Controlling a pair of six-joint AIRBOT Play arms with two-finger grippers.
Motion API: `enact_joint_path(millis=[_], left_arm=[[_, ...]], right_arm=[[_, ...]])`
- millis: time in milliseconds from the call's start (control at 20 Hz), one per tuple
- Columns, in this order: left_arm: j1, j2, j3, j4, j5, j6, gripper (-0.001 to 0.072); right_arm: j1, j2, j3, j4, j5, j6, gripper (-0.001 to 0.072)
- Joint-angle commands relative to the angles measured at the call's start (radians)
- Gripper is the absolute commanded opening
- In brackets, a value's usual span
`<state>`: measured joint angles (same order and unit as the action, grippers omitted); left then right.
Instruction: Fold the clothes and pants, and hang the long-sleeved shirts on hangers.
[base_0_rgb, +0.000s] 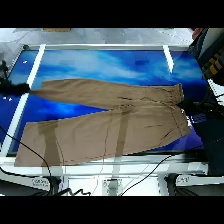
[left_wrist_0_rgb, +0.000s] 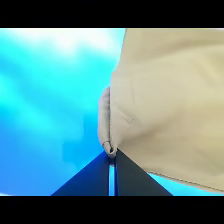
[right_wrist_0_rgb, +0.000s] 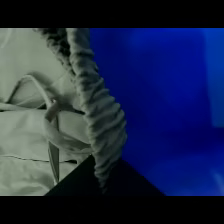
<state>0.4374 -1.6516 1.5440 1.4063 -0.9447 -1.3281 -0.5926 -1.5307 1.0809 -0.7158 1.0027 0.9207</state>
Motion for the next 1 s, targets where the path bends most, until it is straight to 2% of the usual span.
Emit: enact_joint_path(millis=[0,300,350,400,450,500,550,700,950], left_arm=[[0.052,-0.020,-0.121,0.023,-0.018,0.000,0.0011],[0.060,-0.046,-0.124,0.023,-0.021,0.000,0.0012],[0.060,-0.046,-0.124,0.023,-0.021,0.000,0.0013],[0.061,-0.045,-0.124,0.023,-0.032,0.000,0.0105],[0.061,-0.041,-0.124,0.023,-0.050,0.000,0.0408],[0.061,-0.035,-0.123,0.023,-0.057,0.000,0.0681],[0.061,-0.024,-0.122,0.023,-0.071,0.000,0.0712],[0.061,0.048,-0.122,0.061,-0.079,0.000,0.0711],[0.061,0.234,-0.122,0.225,-0.165,0.000,0.0701]], right_arm=[[0.001,0.001,0.000,-0.048,0.006,0.011,0.0024],[0.001,0.001,0.000,-0.051,0.001,0.011,0.0024],[0.001,0.001,0.000,-0.053,0.000,0.011,0.0071],[0.001,0.001,0.001,-0.053,0.000,0.011,0.0425],[0.001,0.001,0.001,-0.053,-0.002,0.015,0.0720],[0.000,0.002,0.007,-0.056,0.000,0.032,0.0708],[0.000,0.003,0.024,-0.070,0.000,0.057,0.0707],[0.000,0.003,0.138,-0.175,0.080,0.148,0.0702],[0.000,0.004,0.418,-0.632,0.414,0.342,0.0682]])
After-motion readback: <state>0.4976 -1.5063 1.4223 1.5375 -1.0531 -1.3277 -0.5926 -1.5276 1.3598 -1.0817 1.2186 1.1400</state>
